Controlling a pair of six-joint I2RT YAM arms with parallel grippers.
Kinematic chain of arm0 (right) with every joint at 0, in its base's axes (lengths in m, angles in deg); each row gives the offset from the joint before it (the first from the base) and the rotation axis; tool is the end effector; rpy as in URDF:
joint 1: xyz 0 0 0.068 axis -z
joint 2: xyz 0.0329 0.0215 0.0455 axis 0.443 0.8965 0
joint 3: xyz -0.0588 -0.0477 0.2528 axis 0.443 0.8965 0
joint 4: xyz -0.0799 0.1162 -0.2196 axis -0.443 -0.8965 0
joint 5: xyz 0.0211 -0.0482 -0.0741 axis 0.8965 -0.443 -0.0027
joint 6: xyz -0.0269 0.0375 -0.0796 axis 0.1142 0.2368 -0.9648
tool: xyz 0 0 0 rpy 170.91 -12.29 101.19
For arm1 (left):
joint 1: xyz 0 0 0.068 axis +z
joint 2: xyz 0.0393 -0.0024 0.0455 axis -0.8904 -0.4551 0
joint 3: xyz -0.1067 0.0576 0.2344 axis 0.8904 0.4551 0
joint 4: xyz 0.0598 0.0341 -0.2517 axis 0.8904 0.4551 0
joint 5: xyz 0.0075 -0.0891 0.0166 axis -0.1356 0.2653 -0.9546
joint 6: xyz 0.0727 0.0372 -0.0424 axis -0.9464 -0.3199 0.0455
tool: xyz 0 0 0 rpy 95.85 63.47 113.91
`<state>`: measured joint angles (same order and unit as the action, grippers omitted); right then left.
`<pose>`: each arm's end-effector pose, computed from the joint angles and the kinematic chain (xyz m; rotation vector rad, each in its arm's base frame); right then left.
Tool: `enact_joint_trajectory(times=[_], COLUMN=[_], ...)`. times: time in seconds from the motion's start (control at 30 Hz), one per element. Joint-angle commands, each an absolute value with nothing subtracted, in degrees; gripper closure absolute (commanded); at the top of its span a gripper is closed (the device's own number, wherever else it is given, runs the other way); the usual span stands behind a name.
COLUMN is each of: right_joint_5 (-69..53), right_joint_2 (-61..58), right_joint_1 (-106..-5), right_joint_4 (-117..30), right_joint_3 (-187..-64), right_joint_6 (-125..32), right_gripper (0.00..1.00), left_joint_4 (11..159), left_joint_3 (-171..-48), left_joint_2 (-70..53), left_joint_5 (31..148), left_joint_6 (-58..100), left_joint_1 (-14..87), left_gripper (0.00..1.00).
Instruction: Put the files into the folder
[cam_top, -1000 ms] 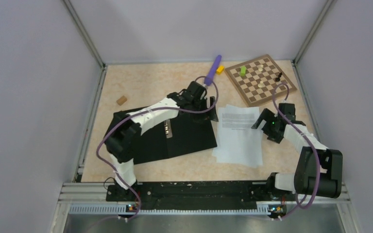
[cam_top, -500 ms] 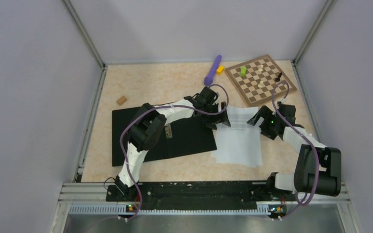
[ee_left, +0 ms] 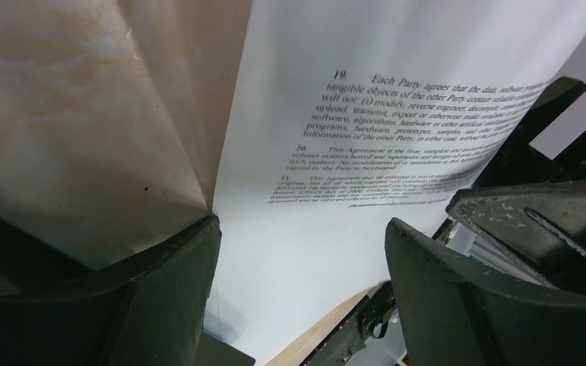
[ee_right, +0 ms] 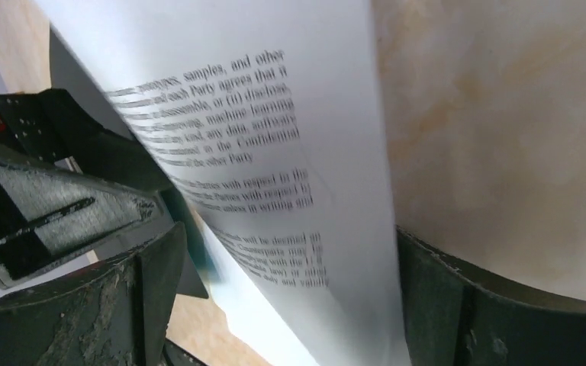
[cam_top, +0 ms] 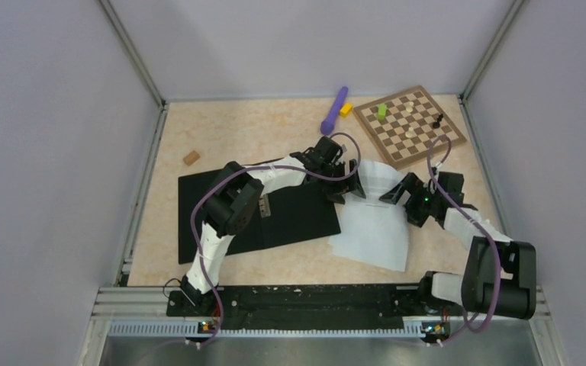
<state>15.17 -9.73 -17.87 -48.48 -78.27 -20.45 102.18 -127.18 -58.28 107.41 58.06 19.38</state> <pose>0.2568 0.0042 0.1143 0.6455 2.3805 0.8390 0.3334 -0.3672 0.1136 0.1031 2.7612 -1.1549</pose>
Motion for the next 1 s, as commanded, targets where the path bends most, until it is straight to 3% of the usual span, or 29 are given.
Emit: enact_joint_trajectory(times=[0.0, 0.2, 0.33, 0.6, 0.97], right_joint_5=[12.9, -5.4, -9.7, -4.2, 14.9], right_joint_2=[-15.7, -24.7, -24.9, -22.5, -16.7], right_joint_1=[-17.7, -17.3, -17.2, -17.2, -17.2], right_joint_4=[-56.1, -67.3, -70.3, -65.0, -45.1], right_joint_3=[-79.4, -82.5, -82.4, -75.2, -69.0], right_joint_6=[-20.3, -20.7, -21.9, -17.1, -12.5], right_gripper=[0.03, 0.02, 0.02, 0.01, 0.04], left_joint_4=[103.4, 104.2, 104.7, 105.3, 105.7], left_joint_3=[-125.9, -126.1, -126.5, -126.4, -127.4], left_joint_2=[-61.3, -61.7, -61.7, -62.5, -63.8], left_joint_5=[105.0, 104.5, 104.2, 104.0, 103.7], left_joint_6=[57.4, 57.5, 57.1, 57.1, 56.9], left_joint_1=[18.8, 18.8, 18.8, 18.8, 18.8], left_gripper=[0.16, 0.16, 0.16, 0.16, 0.16])
